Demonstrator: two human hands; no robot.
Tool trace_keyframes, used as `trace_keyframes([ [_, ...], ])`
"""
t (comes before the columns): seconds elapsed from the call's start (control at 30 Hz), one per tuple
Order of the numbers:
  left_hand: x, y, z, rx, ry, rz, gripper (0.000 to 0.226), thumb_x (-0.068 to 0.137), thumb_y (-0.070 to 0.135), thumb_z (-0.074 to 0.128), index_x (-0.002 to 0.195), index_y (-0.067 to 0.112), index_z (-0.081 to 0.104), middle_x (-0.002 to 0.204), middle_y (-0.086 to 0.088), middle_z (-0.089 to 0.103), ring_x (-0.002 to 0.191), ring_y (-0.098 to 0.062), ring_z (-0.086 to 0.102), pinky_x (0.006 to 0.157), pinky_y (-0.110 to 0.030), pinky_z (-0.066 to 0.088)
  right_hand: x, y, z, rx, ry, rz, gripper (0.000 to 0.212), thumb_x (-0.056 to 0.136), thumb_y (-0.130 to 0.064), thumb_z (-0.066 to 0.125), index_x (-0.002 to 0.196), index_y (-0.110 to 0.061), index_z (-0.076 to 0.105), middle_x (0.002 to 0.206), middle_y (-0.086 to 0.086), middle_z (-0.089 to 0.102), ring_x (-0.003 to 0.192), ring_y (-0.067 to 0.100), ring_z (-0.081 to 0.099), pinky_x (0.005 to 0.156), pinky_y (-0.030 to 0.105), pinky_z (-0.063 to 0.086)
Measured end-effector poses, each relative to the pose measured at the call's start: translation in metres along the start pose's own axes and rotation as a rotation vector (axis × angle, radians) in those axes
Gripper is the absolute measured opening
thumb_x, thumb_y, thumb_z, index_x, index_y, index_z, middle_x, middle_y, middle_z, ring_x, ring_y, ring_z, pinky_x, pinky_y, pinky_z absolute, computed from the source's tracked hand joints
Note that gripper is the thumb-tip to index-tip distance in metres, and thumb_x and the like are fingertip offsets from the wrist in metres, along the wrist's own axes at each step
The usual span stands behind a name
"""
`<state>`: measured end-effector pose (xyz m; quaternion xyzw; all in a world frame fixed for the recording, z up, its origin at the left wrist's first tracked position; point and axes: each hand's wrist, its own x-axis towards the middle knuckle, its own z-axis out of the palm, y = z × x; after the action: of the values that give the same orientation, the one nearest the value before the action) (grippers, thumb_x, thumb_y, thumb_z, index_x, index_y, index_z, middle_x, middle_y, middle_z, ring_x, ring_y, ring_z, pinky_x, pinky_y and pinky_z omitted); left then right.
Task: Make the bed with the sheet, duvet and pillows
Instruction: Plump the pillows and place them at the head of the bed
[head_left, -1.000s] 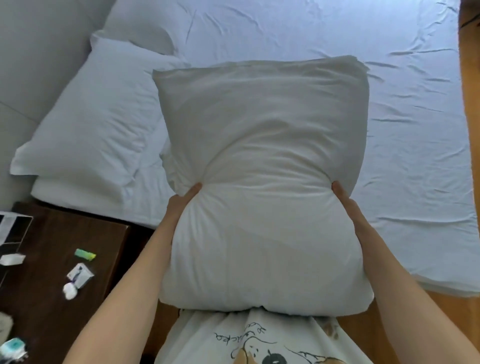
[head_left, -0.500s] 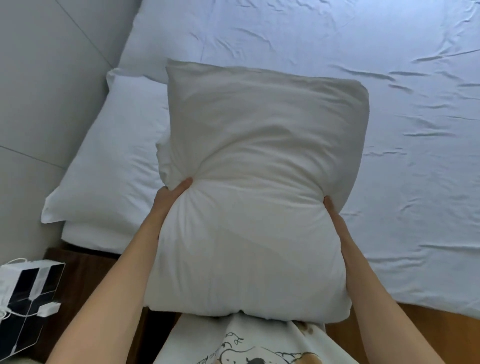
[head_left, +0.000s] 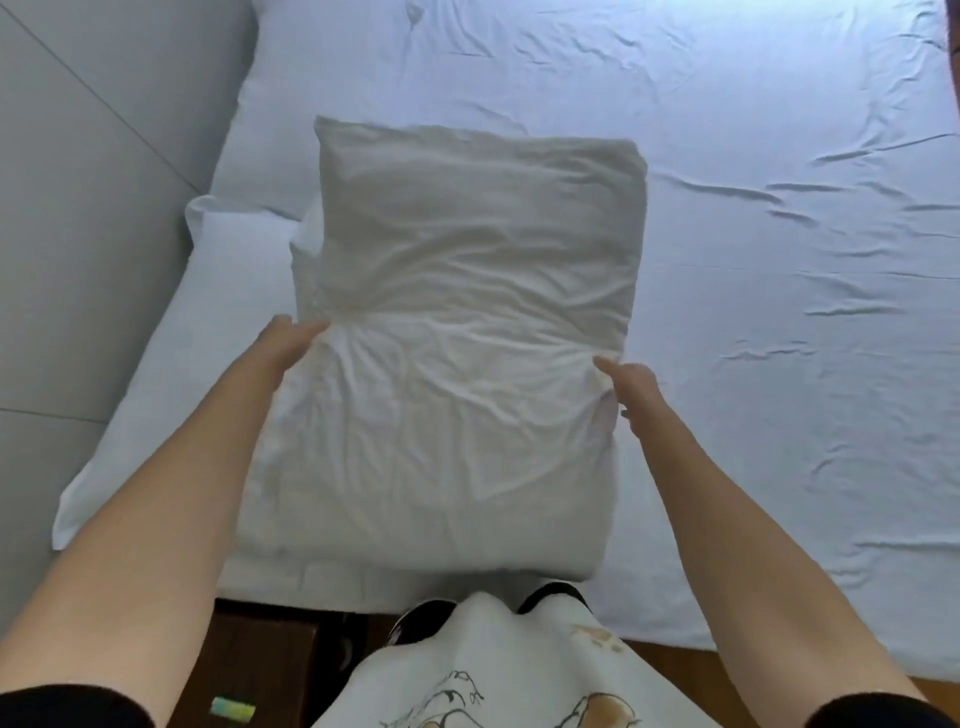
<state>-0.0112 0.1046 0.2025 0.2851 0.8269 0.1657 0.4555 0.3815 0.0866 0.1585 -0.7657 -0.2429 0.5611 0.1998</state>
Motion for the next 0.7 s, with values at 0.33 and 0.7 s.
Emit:
trace_keyframes([
  [0.33, 0.067, -0.052, 0.033, 0.276, -0.089, 0.022, 0.072, 0.090, 0.041, 0.059, 0.148, 0.011, 0.028, 0.150, -0.014, 0.034, 0.135, -0.032, 0.037, 0.109, -0.041, 0.034, 0.019, 0.008, 0.108, -0.512, 0.100, -0.180, 0.065, 0.091, -0.035, 0.058, 0.146, -0.013, 0.031, 0.144, 0.014, 0.041, 0.131, 0.032, 0.040, 0.101, 0.044, 0.039],
  [0.7, 0.165, -0.162, -0.089, 0.495, 0.040, -0.083, 0.070, 0.090, 0.038, 0.059, 0.147, 0.011, 0.029, 0.145, -0.020, 0.038, 0.132, -0.037, 0.038, 0.105, -0.043, 0.034, 0.015, -0.018, 0.349, -0.783, -0.204, -0.656, 0.056, 0.094, -0.030, 0.054, 0.145, -0.015, 0.036, 0.150, 0.007, 0.033, 0.138, 0.022, 0.029, 0.107, 0.033, 0.032],
])
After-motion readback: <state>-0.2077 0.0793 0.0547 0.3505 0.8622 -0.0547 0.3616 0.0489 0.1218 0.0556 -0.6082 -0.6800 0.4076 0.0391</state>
